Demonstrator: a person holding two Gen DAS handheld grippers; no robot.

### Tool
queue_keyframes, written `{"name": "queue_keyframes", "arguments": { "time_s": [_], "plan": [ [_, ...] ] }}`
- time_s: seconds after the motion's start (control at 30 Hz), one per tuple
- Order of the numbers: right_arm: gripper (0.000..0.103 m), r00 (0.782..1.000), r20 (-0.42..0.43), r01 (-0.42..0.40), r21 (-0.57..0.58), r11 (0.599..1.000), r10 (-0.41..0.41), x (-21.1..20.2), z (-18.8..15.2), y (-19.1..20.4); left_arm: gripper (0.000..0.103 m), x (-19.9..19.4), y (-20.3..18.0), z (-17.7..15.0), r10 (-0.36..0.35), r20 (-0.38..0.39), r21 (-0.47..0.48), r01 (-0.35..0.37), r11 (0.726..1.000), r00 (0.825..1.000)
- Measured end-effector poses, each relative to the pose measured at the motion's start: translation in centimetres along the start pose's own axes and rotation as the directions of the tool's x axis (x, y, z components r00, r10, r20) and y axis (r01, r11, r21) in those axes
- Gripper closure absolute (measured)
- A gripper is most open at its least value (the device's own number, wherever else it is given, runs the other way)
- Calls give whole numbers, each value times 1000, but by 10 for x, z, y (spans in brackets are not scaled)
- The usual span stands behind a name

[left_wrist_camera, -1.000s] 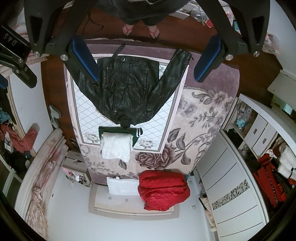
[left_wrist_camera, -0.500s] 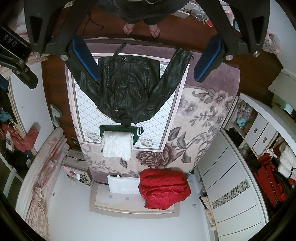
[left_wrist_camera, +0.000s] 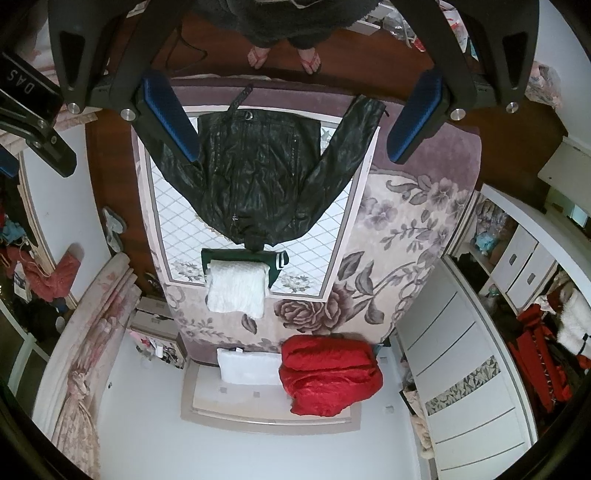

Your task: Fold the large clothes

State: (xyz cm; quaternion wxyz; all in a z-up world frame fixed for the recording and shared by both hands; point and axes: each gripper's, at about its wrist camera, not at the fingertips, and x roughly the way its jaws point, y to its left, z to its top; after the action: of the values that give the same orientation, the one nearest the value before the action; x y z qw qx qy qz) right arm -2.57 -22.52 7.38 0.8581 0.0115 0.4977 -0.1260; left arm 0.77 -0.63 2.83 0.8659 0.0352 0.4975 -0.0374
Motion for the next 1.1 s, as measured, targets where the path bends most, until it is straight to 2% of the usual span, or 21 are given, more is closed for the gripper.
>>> {"name": "queue_keyframes", "arguments": {
  "time_s": [0.23, 0.3, 0.37, 0.47, 0.57, 0.63, 0.7, 0.77, 0.83, 0.9, 0.97, 1.1],
  "plan": [
    [0, 1000, -22, 13, 41, 999, -13, 8, 36, -3, 0, 21, -12, 25, -11, -10, 9, 11, 1000, 1000],
    [0, 999, -30, 17, 59, 998, -15, 22, 26, -1, 0, 35, -10, 28, -11, -8, 15, 11, 1000, 1000],
    [0, 999, -32, 19, 90, 996, -16, 41, 30, -4, 0, 54, -11, 34, 5, 14, 26, -5, 1000, 1000],
    [0, 999, -33, 10, 111, 994, -7, 83, 11, -7, 0, 89, -10, 35, 27, 81, 38, -30, 999, 996],
    [0, 995, -98, 36, 171, 985, -20, 139, -12, -22, 0, 132, -17, 30, 106, 130, 68, -115, 991, 986],
    [0, 986, -167, 45, 240, 970, -5, 193, -28, -44, 0, 175, -29, 29, 137, 122, 81, -147, 986, 983],
    [9, 973, -228, 43, 323, 945, 34, 250, -51, -66, 0, 227, -45, 25, 122, 62, 74, -126, 989, 991],
    [28, 956, -284, 49, 403, 914, 74, 311, -83, -94, 0, 270, -48, 13, 124, 13, 66, -125, 990, 992],
    [29, 941, -306, 35, 510, 860, 143, 374, -123, -123, 0, 326, -68, 3, 143, -41, 72, -140, 988, 989],
    [29, 915, -339, 45, 620, 783, 216, 440, -162, -154, 0, 372, -82, -15, 149, -75, 79, -143, 987, 986],
    [29, 903, -327, 37, 705, 708, 278, 490, -198, -175, 0, 417, -91, -34, 158, -118, 81, -149, 985, 980],
    [29, 880, -243, -3, 856, 517, 407, 603, -255, -209, 0, 508, -104, -69, 201, -210, 100, -184, 978, 957]
  ]
}}
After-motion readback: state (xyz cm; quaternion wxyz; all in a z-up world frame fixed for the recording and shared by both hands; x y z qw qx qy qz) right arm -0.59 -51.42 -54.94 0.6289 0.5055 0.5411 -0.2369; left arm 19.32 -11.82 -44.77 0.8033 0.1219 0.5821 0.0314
